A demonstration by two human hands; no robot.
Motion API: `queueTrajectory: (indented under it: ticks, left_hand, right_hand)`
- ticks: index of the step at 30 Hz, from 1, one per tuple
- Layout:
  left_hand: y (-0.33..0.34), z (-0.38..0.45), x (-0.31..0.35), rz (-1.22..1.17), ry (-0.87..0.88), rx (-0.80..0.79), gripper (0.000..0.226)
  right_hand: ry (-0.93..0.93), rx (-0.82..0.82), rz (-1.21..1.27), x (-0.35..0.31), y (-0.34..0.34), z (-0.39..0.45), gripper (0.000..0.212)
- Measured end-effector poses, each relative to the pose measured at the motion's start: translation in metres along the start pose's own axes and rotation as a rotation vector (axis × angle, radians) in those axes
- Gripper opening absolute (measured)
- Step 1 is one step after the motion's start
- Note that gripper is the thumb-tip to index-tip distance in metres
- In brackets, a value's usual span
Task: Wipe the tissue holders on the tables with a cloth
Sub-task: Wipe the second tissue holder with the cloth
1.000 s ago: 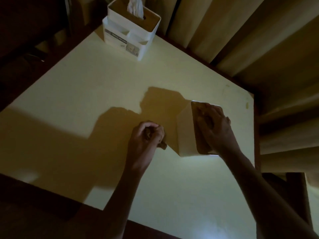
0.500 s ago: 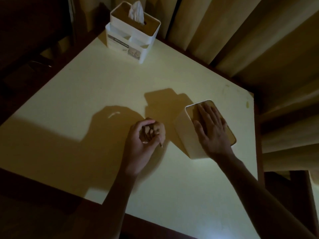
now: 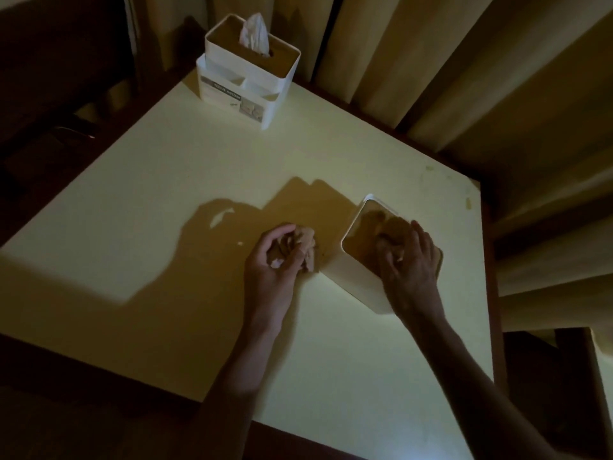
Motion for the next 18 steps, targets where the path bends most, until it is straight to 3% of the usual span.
queueTrajectory:
  ticks: [2,7,13,18]
  left_hand:
    - [0.002,0.000,0.002,-0.012,-0.027,-0.017,0.027]
    - [-0.001,0.004,0.003,-0.068,-0.093,-0.103,0.031]
    - [0.002,0.008,-0.001,-0.169,-0.190,-0.181,0.030]
    - [0.016,0.004,-0.003,-0.162,-0.181,-0.173,0.032]
  right_hand:
    - [0.042,-0.019,-0.075,-0.001,0.009,-0.003,0.070]
    - [-0.123,-0.023,-0.203,0.012,0.012,0.002,0.071]
    - [-0.418,-0.080,-0.078,0.041,-0.011,0.030,0.058]
    - [-0.490,-0.111,0.049,0.052,-0.016,0.045,0.055]
Point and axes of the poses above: each hand's wrist, its own z-axis towards the middle knuckle, its own y-axis out of the palm, x = y × z, the point moved 2 cm from there along z, towards the middle knuckle, and after that the axes turned 6 degrees about x, right-handed, at the moved point
